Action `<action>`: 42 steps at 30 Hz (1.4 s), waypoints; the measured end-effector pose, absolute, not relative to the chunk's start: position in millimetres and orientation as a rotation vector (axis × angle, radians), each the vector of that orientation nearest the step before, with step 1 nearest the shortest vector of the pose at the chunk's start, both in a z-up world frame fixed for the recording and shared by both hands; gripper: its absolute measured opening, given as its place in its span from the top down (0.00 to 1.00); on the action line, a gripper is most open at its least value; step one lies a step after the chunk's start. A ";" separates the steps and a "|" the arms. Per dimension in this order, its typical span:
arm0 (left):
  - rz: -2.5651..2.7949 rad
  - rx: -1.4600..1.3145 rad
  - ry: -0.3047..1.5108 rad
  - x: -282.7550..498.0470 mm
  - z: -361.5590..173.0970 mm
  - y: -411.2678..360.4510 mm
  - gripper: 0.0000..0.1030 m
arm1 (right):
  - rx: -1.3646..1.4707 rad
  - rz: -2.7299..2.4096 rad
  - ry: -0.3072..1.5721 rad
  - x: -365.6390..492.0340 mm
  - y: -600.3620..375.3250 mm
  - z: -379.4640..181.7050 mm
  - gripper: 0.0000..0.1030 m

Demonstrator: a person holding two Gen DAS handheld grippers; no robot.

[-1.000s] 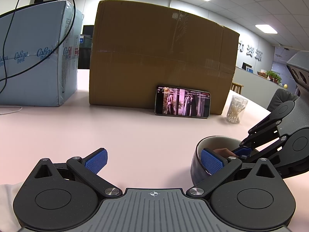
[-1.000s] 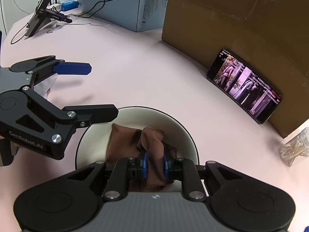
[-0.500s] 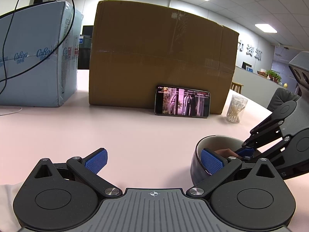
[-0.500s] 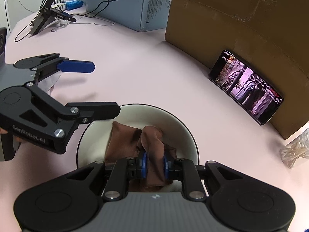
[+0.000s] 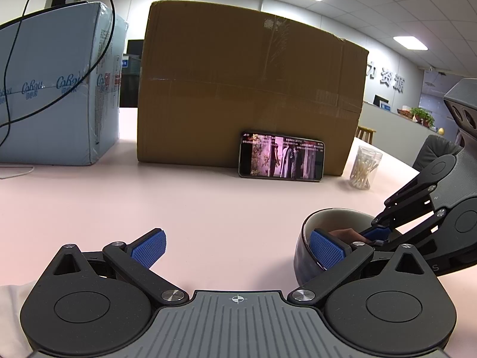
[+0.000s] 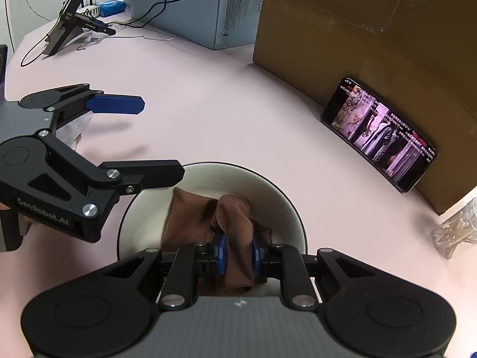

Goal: Clean bowl
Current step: 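Wipe the bowl's inside with the cloth held in the right gripper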

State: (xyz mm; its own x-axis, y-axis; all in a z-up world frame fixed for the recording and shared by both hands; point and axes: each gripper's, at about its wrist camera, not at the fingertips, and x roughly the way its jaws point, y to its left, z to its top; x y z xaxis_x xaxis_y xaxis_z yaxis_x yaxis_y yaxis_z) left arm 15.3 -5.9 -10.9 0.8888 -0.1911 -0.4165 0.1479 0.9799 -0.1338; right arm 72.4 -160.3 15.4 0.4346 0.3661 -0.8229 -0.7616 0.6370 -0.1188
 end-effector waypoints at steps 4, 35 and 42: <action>-0.176 -0.098 0.443 15.0 -10.7 -6.7 0.00 | -0.513 0.768 0.854 71.2 -158.9 15.1 0.82; -0.180 -0.096 0.446 14.5 -10.6 -8.4 0.00 | -0.532 0.789 0.864 71.3 -151.7 17.0 0.81; -0.182 -0.099 0.450 15.0 -10.9 -8.3 0.00 | -0.514 0.750 0.873 78.7 -156.5 15.8 0.81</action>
State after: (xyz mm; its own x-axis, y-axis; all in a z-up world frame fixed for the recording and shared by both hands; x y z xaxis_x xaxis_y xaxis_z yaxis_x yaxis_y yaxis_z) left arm 15.0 -8.3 -10.9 0.8844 -0.1964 -0.4234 0.1528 0.9790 -0.1350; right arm 78.7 -156.5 15.8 0.4205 0.3705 -0.8282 -0.7630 0.6384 -0.1018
